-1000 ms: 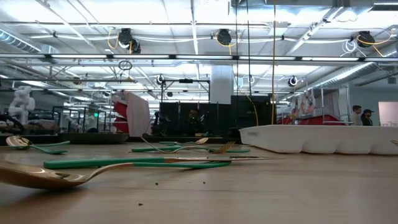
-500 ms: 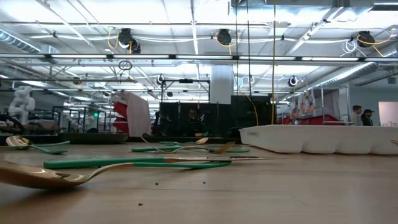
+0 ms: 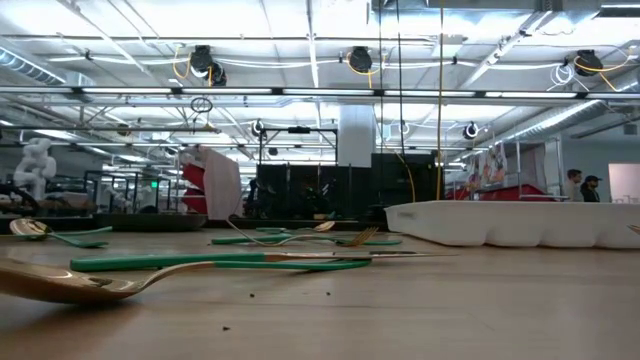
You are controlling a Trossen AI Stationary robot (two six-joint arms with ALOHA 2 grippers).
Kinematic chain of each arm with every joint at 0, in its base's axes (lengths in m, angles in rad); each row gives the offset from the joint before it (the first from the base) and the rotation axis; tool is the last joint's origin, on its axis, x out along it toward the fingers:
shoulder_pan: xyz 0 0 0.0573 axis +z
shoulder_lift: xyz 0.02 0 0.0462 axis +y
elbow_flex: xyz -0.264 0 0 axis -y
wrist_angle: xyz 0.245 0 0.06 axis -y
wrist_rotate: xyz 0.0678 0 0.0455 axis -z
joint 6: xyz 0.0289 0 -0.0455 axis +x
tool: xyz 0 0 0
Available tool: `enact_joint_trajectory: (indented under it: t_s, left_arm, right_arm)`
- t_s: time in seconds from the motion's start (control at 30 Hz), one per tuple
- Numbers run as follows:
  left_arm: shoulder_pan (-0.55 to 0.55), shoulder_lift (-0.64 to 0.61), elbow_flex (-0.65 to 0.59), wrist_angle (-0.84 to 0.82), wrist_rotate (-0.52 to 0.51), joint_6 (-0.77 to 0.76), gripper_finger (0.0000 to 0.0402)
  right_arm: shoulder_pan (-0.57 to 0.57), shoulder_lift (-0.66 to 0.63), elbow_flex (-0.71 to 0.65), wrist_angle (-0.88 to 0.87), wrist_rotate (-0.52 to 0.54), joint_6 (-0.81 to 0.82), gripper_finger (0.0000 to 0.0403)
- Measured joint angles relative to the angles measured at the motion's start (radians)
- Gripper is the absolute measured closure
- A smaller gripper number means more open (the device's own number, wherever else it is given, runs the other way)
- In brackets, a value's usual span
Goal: Sort silverware
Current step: Put the bottom right green fork into the middle right slot of the white silverware tray
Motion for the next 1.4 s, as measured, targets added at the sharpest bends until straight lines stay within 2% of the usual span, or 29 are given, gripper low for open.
enact_joint_trajectory:
  t_s: [0.33,1.4]
  left_arm:
    - [0.000,0.000,0.000,0.001,0.000,0.001,0.0334]
    - [0.000,0.000,0.000,-0.028,0.000,-0.001,0.0334]
  right_arm:
    - [0.001,0.000,0.000,-0.065,-0.087,0.017,0.0117]
    - [-0.003,0.030,0.000,-0.003,-0.072,0.041,0.0117]
